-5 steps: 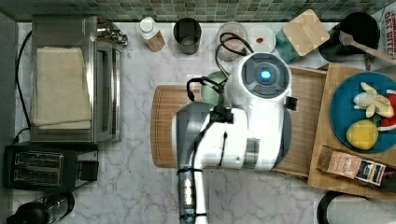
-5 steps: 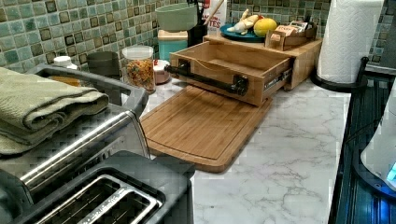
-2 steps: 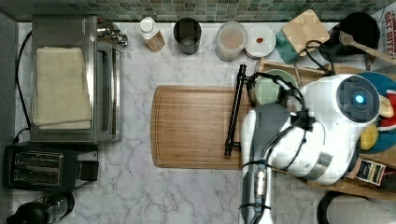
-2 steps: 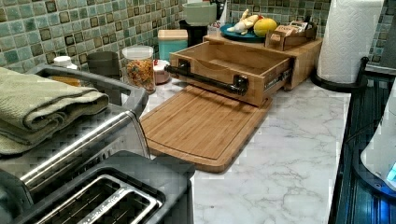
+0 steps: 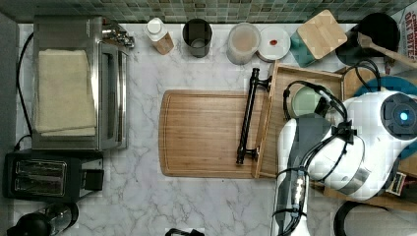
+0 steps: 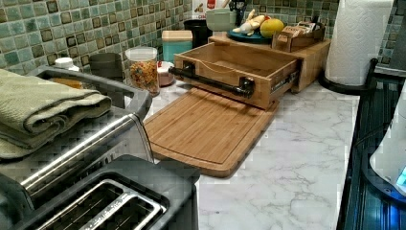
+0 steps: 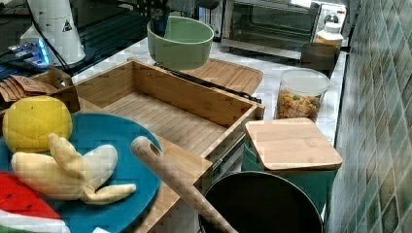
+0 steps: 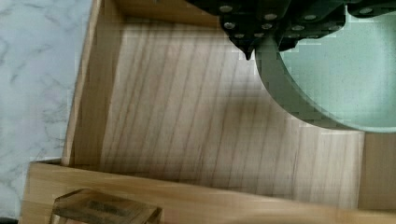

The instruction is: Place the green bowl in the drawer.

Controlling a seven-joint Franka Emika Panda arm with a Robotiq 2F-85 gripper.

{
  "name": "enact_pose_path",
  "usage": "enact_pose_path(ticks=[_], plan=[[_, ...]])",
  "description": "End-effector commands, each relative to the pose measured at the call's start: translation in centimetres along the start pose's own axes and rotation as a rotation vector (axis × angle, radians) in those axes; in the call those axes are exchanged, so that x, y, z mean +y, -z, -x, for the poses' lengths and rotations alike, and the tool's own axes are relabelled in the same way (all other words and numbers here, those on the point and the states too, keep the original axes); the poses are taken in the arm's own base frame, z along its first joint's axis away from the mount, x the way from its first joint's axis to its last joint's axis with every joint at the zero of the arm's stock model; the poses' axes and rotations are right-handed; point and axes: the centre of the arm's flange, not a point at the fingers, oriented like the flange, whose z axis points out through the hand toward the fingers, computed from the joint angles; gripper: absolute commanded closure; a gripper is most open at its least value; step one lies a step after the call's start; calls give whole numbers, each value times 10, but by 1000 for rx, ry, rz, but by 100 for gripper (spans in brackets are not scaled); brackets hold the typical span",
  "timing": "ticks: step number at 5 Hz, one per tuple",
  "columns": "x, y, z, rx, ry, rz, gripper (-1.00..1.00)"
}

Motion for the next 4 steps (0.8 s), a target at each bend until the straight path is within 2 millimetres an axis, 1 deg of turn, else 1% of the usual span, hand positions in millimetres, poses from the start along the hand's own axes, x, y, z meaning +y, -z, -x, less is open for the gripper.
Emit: enact_pose_path(ticks=[1, 2, 3, 4], plan=[[14, -53, 8, 18, -118, -59, 100], [22, -80, -7, -25, -116, -2, 100], [43, -111, -12, -47, -123, -13, 100], [56, -126, -14, -25, -121, 1, 100]])
